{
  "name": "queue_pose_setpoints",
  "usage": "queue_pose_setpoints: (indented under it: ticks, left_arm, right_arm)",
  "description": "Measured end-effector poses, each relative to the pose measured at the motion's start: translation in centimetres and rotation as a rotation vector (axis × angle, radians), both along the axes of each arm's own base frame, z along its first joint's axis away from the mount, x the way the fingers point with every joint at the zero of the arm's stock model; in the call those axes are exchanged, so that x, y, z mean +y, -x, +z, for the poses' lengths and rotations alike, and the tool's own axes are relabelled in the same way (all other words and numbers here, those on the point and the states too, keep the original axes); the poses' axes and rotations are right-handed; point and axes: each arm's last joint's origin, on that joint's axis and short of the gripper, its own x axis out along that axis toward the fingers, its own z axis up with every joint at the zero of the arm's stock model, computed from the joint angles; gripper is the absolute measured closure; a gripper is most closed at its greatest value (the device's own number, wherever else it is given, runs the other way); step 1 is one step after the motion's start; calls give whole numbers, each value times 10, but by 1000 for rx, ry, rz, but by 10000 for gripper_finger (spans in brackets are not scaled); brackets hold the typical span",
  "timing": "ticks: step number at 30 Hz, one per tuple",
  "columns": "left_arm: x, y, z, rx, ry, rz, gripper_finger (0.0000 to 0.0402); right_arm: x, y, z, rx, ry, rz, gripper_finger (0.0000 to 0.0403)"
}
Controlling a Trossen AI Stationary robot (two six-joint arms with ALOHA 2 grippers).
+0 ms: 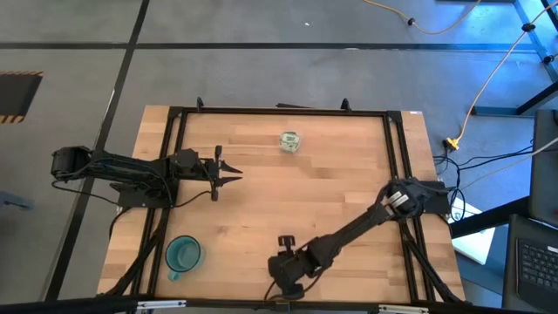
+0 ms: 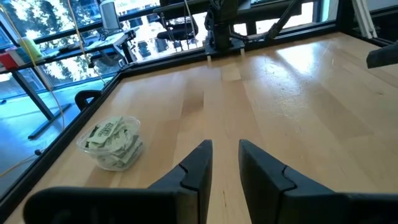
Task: Pick and place items into bin
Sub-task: Put the light green stevia packet into the transparent bin
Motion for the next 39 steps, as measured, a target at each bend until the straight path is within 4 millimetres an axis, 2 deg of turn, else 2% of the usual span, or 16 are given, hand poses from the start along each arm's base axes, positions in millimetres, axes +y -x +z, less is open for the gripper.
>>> queue_pose_setpoints:
  ticks: [8, 15, 26, 31, 39]
  left_arm:
    - [0, 0, 0, 0, -11, -2, 329]
    - [0, 0, 0, 1, -29, -5, 329]
    - [0, 0, 0, 1, -26, -5, 329]
    - [0, 0, 0, 1, -26, -5, 329]
    - [0, 0, 0, 2, -27, -5, 329]
  right_arm:
    - [6, 2, -23, 56, -15, -72, 311]
    - [6, 2, -29, 82, -39, -149, 314]
    - [5, 3, -30, 97, -33, -158, 397]
    - [5, 3, -30, 118, -64, -189, 372]
    - [5, 6, -31, 157, -38, -58, 311]
